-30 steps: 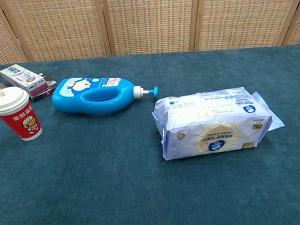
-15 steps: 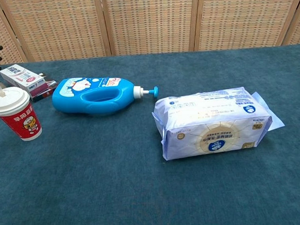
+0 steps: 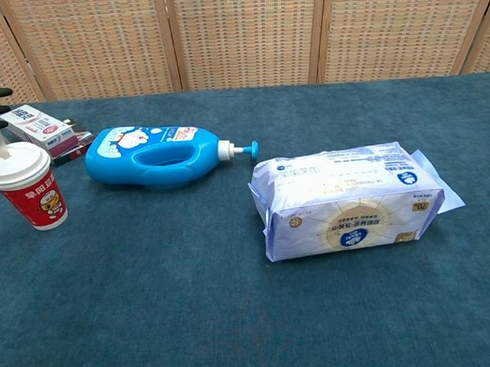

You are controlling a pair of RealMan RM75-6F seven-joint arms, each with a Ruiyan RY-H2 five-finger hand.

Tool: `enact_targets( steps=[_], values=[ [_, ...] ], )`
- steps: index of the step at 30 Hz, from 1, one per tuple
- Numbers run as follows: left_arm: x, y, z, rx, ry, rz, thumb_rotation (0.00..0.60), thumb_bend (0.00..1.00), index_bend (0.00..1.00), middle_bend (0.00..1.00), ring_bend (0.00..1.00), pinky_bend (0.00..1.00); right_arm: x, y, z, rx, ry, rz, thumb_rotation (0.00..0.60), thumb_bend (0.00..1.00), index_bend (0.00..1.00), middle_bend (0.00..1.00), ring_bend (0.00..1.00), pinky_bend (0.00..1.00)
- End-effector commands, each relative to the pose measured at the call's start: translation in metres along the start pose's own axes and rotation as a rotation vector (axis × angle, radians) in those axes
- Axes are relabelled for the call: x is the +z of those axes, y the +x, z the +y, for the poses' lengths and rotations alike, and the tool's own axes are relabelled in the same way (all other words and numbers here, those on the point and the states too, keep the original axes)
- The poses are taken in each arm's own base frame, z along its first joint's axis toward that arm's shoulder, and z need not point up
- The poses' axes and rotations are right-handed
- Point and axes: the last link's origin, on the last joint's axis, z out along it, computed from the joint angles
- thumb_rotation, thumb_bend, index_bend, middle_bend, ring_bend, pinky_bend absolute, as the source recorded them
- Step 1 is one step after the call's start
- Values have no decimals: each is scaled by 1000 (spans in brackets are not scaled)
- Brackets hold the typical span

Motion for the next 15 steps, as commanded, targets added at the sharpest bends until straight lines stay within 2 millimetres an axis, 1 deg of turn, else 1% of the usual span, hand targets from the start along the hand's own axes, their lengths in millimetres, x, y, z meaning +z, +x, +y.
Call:
enact_targets(
  steps=[1, 3, 5, 6, 8, 10, 12, 15],
  values=[
    [-3, 1, 1, 23, 5, -10, 600, 445, 229, 0, 0, 0, 0, 0, 0, 0, 1, 1, 600, 0, 0, 0, 0, 0],
    [-6, 3, 2, 34, -1, -8, 600, 446, 88, 0, 0, 0, 0, 0, 0, 2, 2, 1, 600, 0, 0, 0, 0, 0],
    [-9, 7, 4, 53, -15, 11, 600, 446, 18, 0, 0, 0, -1, 0, 0, 3, 3, -1, 600, 0, 0, 0, 0, 0],
    [-10, 7, 5, 51, -21, 16, 600, 446, 2, 0, 0, 0, -1, 0, -1, 3, 4, -1, 600, 0, 0, 0, 0, 0],
    [-13, 9, 9, 45, -40, 23, 600, 446, 0, 0, 0, 0, -1, 1, -1, 5, 5, 0, 600, 0, 0, 0, 0, 0],
    [-21, 13, 21, 66, -100, 34, 600, 432, 0, 0, 0, 0, -2, 2, -1, 9, 6, 5, 600, 0, 0, 0, 0, 0],
    [-27, 15, 28, 93, -127, 39, 600, 352, 0, 0, 0, 0, -2, 2, -1, 10, 7, 6, 600, 0, 0, 0, 0, 0],
    [-40, 20, 40, 186, -174, 58, 600, 241, 0, 0, 0, 0, -2, 3, -1, 13, 8, 8, 600, 0, 0, 0, 0, 0]
  ],
)
